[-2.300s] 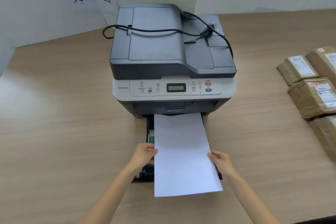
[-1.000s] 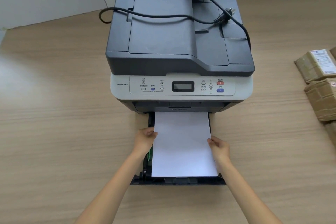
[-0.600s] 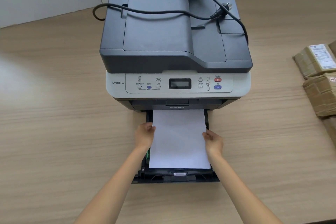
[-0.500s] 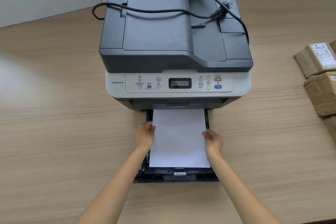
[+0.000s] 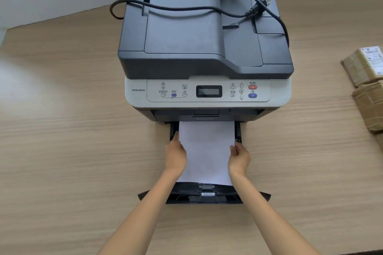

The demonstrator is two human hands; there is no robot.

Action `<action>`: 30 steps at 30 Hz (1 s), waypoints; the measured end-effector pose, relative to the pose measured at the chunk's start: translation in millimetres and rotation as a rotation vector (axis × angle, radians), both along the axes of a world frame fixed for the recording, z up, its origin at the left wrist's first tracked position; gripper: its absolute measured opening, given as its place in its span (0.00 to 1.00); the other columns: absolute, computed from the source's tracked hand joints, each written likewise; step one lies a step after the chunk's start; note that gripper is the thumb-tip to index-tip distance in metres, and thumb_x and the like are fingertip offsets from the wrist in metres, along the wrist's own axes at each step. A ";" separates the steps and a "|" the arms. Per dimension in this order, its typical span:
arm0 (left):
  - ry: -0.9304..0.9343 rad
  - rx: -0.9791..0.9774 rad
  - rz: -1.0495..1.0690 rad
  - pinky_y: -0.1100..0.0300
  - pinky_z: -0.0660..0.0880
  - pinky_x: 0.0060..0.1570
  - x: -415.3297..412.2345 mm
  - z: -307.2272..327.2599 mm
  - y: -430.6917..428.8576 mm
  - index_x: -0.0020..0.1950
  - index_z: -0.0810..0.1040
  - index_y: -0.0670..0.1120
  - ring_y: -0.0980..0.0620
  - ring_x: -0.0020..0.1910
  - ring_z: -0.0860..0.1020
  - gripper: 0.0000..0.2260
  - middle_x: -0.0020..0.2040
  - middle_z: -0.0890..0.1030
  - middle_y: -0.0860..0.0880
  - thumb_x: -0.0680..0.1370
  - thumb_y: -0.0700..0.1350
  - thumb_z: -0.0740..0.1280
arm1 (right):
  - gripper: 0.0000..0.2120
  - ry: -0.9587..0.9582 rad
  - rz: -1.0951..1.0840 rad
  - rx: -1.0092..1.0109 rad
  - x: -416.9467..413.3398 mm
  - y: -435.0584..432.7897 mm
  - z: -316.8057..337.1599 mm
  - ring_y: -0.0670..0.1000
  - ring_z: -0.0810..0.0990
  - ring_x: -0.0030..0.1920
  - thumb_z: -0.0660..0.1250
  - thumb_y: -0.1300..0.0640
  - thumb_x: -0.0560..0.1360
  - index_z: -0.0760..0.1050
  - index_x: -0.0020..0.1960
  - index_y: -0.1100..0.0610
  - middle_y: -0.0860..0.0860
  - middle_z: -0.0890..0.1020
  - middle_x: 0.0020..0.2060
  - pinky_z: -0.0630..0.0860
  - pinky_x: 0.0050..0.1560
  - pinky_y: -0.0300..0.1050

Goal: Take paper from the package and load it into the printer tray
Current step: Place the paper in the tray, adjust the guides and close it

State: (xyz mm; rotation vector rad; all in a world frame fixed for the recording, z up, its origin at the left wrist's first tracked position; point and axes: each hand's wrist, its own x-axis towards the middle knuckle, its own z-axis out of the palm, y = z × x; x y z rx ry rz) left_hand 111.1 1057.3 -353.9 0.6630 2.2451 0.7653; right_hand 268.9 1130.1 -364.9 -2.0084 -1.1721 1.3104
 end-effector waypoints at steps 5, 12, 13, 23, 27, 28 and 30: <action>0.099 -0.130 -0.194 0.53 0.76 0.44 5.3 3.7 -6.9 0.77 0.51 0.41 0.40 0.53 0.77 0.29 0.66 0.72 0.36 0.77 0.28 0.53 | 0.19 -0.093 0.196 0.015 -0.6 0.7 4.7 0.58 0.69 0.69 0.53 0.64 0.81 0.64 0.71 0.66 0.61 0.71 0.69 0.64 0.68 0.44; 0.487 -0.268 -0.512 0.54 0.62 0.67 -7.9 0.7 -20.9 0.77 0.50 0.40 0.48 0.74 0.58 0.31 0.72 0.68 0.45 0.76 0.35 0.59 | 0.24 -0.386 0.649 0.018 16.0 16.1 10.3 0.59 0.75 0.59 0.51 0.70 0.78 0.58 0.74 0.63 0.62 0.72 0.66 0.69 0.47 0.39; 0.496 -0.248 -0.530 0.54 0.62 0.67 -10.1 1.5 -23.8 0.77 0.51 0.40 0.48 0.75 0.57 0.31 0.74 0.65 0.45 0.76 0.34 0.59 | 0.23 -0.436 0.683 0.063 19.1 19.6 12.4 0.59 0.75 0.56 0.52 0.69 0.78 0.62 0.73 0.63 0.62 0.74 0.61 0.68 0.44 0.41; 0.433 0.037 -0.326 0.44 0.67 0.69 -6.4 9.2 -80.7 0.66 0.74 0.41 0.39 0.72 0.63 0.25 0.70 0.70 0.38 0.71 0.25 0.60 | 0.15 -0.406 0.663 0.272 78.6 17.1 30.8 0.59 0.78 0.52 0.56 0.68 0.77 0.78 0.59 0.62 0.60 0.78 0.53 0.71 0.50 0.43; 0.388 0.033 -0.267 0.46 0.68 0.68 -2.6 9.8 -102.1 0.62 0.77 0.39 0.38 0.70 0.66 0.22 0.67 0.73 0.37 0.71 0.25 0.61 | 0.13 -0.323 0.666 0.200 92.5 -11.7 22.7 0.56 0.78 0.53 0.58 0.67 0.78 0.79 0.57 0.61 0.58 0.80 0.52 0.74 0.55 0.47; 0.383 0.026 -0.272 0.45 0.68 0.68 -1.2 9.3 -105.1 0.62 0.77 0.39 0.38 0.69 0.67 0.22 0.66 0.73 0.37 0.71 0.25 0.61 | 0.13 -0.309 0.672 0.179 92.9 -17.8 21.1 0.55 0.78 0.52 0.59 0.67 0.78 0.78 0.58 0.61 0.58 0.80 0.52 0.75 0.56 0.48; 0.374 0.021 -0.278 0.44 0.68 0.67 1.4 8.1 -107.9 0.63 0.76 0.38 0.37 0.68 0.68 0.22 0.65 0.74 0.37 0.71 0.24 0.61 | 0.14 -0.293 0.664 0.147 91.9 -26.4 19.8 0.54 0.78 0.50 0.60 0.67 0.77 0.76 0.61 0.62 0.58 0.80 0.52 0.75 0.56 0.48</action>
